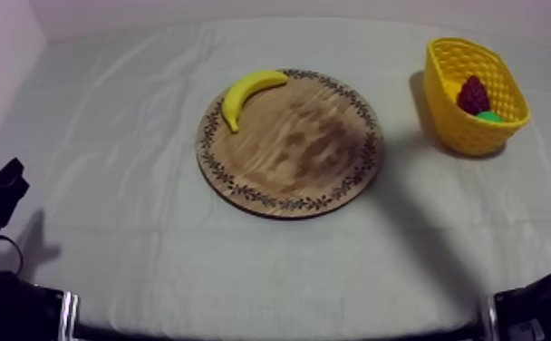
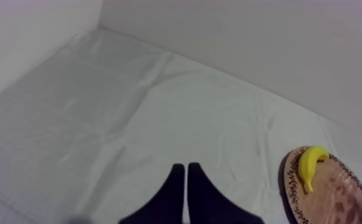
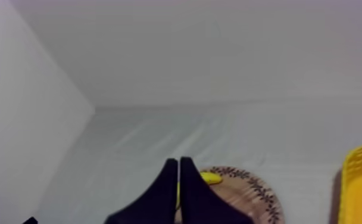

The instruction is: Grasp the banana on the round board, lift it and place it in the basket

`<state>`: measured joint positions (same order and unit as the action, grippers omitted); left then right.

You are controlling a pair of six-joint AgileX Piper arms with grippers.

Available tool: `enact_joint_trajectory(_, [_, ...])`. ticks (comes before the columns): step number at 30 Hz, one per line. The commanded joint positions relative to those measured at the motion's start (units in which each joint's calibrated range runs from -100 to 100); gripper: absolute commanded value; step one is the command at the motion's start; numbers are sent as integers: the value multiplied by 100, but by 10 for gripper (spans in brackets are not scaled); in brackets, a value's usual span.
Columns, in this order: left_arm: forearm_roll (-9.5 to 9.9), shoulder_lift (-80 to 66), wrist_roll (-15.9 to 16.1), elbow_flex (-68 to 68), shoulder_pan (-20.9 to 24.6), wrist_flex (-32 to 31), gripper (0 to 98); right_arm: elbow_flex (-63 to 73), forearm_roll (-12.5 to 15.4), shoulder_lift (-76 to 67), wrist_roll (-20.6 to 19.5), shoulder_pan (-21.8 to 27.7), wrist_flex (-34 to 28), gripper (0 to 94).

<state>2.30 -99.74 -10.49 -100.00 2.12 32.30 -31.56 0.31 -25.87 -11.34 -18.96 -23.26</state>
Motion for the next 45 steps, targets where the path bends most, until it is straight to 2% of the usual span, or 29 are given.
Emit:
enact_joint_trajectory(1, [2,0,1,0,2,3,1,477,52,629,-27,-106,-47,22])
enact_joint_trajectory(4, [2,0,1,0,2,3,1,910,112,1132,-112,-260,-180,22])
enact_joint_trajectory(9, [2,0,1,0,2,3,1,1673,32,2025,-442,-551,-493,22])
enact_joint_trajectory(19, [2,0,1,0,2,3,1,2269,-554,3444,-1447,-867,-555,22])
enact_joint_trajectory(30, [2,0,1,0,2,3,1,2247,-1265,4151,-2215,-969,-517,29])
enact_joint_trajectory(33, [2,0,1,0,2,3,1,2302,-1318,4290,-2284,-1031,-643,85])
enact_joint_trajectory(37, [2,0,1,0,2,3,1,2434,-1318,4420,-2261,-1106,-865,437])
enact_joint_trajectory(39, [2,0,1,0,2,3,1,2520,-1407,4447,-2340,-1143,-1037,574])
enact_joint_trajectory(43, [2,0,1,0,2,3,1,2670,-1631,4488,-2555,-1184,-1355,707])
enact_joint_trajectory(45, [2,0,1,0,2,3,1,2817,-1642,4543,-2587,-1195,-1612,772])
